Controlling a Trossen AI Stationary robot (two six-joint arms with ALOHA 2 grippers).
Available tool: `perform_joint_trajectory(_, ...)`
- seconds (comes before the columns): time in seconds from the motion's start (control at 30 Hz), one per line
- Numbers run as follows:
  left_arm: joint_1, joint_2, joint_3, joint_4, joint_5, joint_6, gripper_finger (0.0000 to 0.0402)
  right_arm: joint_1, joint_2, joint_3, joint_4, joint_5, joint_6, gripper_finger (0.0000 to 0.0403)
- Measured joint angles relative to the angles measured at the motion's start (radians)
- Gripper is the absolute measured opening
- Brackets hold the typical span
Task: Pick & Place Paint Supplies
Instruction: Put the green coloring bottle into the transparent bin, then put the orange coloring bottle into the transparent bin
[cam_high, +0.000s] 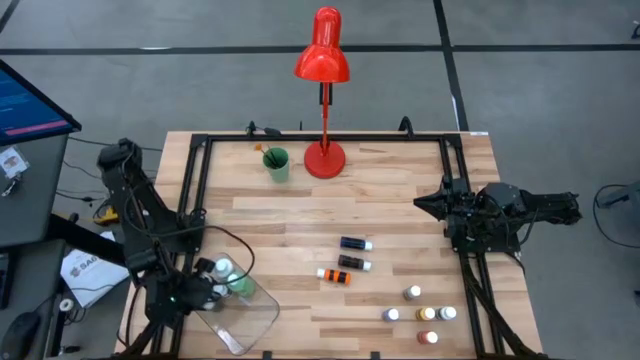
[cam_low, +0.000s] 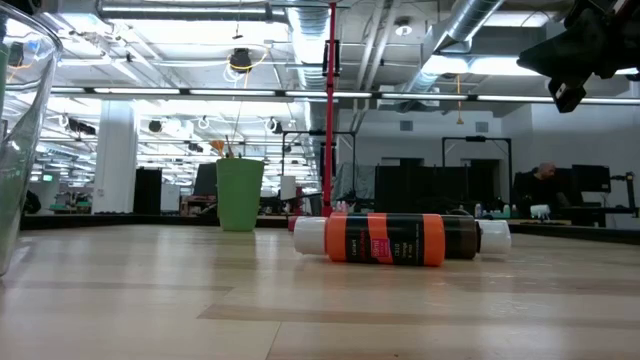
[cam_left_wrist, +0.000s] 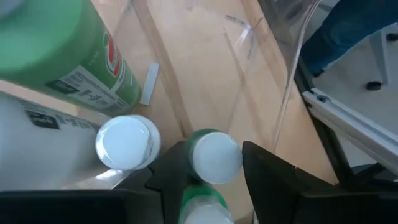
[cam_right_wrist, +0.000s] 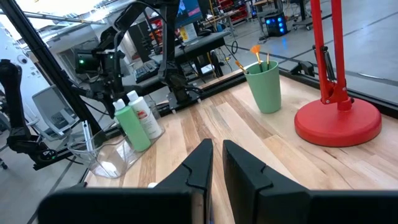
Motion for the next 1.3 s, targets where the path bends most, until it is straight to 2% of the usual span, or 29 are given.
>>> perform_joint_trajectory(0.2,0.000,-0.085,0.000,-0.001,0.000,-0.003,0.0145,0.000,0.000,0.000,0.000,0.000,0.000,0.0033)
perform_joint_trajectory(0.4,0.000,-0.224,0.000,0.013,-0.001,-0.046,0.0145,0.000,0.000,0.000,0.000,0.000,0.000,0.0033)
perform_joint_trajectory(0.53,0.023,-0.335,0.000,0.150,-0.030,-0.085,0.0145,0.000,0.000,0.000,0.000,0.000,0.000,0.0033)
perform_joint_trajectory(0.6,0.051,-0.389,0.000,0.254,-0.102,-0.079,0.0145,0.000,0.000,0.000,0.000,0.000,0.000,0.0033)
perform_joint_trajectory(0.7,0.103,-0.456,0.000,0.414,-0.264,-0.016,0.0145,0.000,0.000,0.000,0.000,0.000,0.000,0.0033)
perform_joint_trajectory(0.83,0.199,-0.489,0.000,0.630,-0.486,0.213,0.0145,0.000,0.000,0.000,0.000,0.000,0.000,0.0033)
perform_joint_trajectory(0.93,0.310,-0.472,0.001,0.735,-0.534,0.406,0.0146,0.000,0.000,0.000,0.000,0.000,0.000,0.0033)
perform_joint_trajectory(1.0,0.408,-0.436,0.001,0.754,-0.532,0.455,0.0149,0.000,0.000,0.000,0.000,0.000,0.000,0.0033)
perform_joint_trajectory(1.07,0.508,-0.392,0.001,0.749,-0.485,0.452,0.0157,0.000,0.000,0.000,0.000,0.000,0.000,0.0033)
perform_joint_trajectory(1.17,0.647,-0.307,0.001,0.750,-0.321,0.451,0.0174,0.000,0.000,0.000,0.000,0.000,0.000,0.0033)
perform_joint_trajectory(1.3,0.811,-0.126,0.000,0.747,-0.099,0.469,0.0201,0.000,0.000,0.000,0.000,0.000,0.000,0.0033)
